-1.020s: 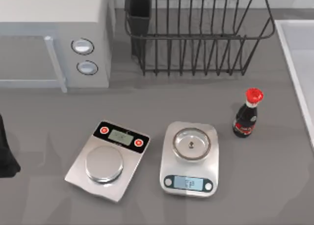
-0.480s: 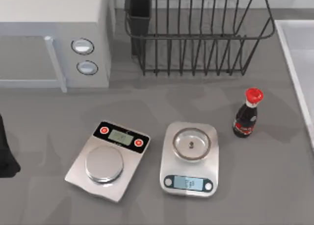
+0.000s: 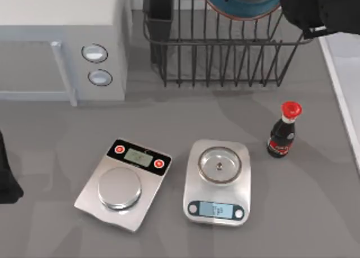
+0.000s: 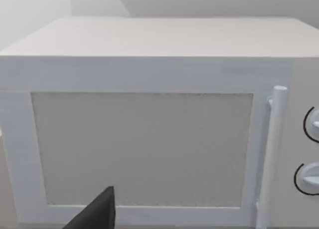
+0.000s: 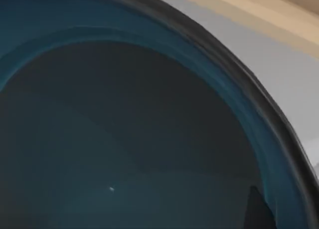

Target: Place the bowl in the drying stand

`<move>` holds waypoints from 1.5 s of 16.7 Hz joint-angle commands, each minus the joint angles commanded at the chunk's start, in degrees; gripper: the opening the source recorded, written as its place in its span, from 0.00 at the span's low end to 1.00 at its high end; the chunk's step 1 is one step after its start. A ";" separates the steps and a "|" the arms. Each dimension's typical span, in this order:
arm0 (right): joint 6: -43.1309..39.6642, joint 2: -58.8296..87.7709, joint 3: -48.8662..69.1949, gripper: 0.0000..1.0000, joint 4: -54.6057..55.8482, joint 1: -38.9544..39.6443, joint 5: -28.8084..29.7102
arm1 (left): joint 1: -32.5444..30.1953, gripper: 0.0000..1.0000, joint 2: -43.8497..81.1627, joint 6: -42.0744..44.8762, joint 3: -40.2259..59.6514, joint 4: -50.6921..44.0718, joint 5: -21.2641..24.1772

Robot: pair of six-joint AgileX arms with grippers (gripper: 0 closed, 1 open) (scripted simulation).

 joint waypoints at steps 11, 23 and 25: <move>8.90 -8.47 -1.89 0.00 16.38 19.39 15.06 | 0.00 1.00 0.00 0.00 0.00 0.00 0.00; 8.54 15.94 -5.12 0.00 46.05 4.06 0.06 | 0.00 1.00 0.00 0.00 0.00 0.00 0.00; 8.39 21.04 -6.38 0.00 52.42 0.26 -3.63 | 0.00 1.00 0.00 0.00 0.00 0.00 0.00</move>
